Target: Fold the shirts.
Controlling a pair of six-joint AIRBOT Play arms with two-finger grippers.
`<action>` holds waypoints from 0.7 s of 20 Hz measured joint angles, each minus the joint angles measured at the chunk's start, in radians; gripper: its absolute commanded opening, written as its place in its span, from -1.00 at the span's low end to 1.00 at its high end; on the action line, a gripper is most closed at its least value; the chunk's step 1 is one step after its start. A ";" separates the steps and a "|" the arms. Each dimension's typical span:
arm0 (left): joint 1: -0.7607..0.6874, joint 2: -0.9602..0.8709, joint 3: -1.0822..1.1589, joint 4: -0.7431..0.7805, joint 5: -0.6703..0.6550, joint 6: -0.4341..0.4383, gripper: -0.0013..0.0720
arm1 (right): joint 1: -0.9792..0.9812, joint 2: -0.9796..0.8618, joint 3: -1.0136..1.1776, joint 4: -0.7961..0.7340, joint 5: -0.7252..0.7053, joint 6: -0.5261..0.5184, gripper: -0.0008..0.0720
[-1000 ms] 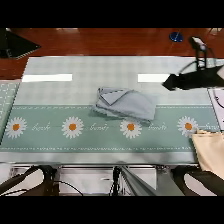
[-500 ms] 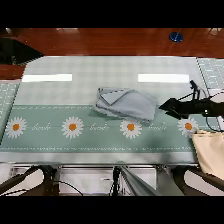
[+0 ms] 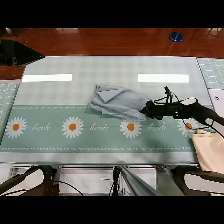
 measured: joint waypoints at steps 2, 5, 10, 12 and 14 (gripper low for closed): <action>0.000 0.000 0.000 0.023 0.000 0.001 -0.92 | -0.028 0.053 0.043 0.054 0.076 -0.057 -0.89; 0.000 0.000 0.000 0.059 0.004 0.001 -0.92 | -0.116 0.217 0.128 0.082 0.192 -0.055 -0.89; 0.000 -0.011 0.000 0.083 0.033 0.002 -0.92 | -0.331 0.528 0.384 -0.076 0.335 0.167 -0.89; 0.000 -0.019 0.000 0.089 0.041 0.002 -0.92 | -0.420 0.589 0.497 -0.197 0.420 0.251 -0.89; 0.000 -0.024 0.000 0.090 0.042 0.002 -0.92 | -0.511 0.618 0.573 -0.332 0.514 0.304 -0.89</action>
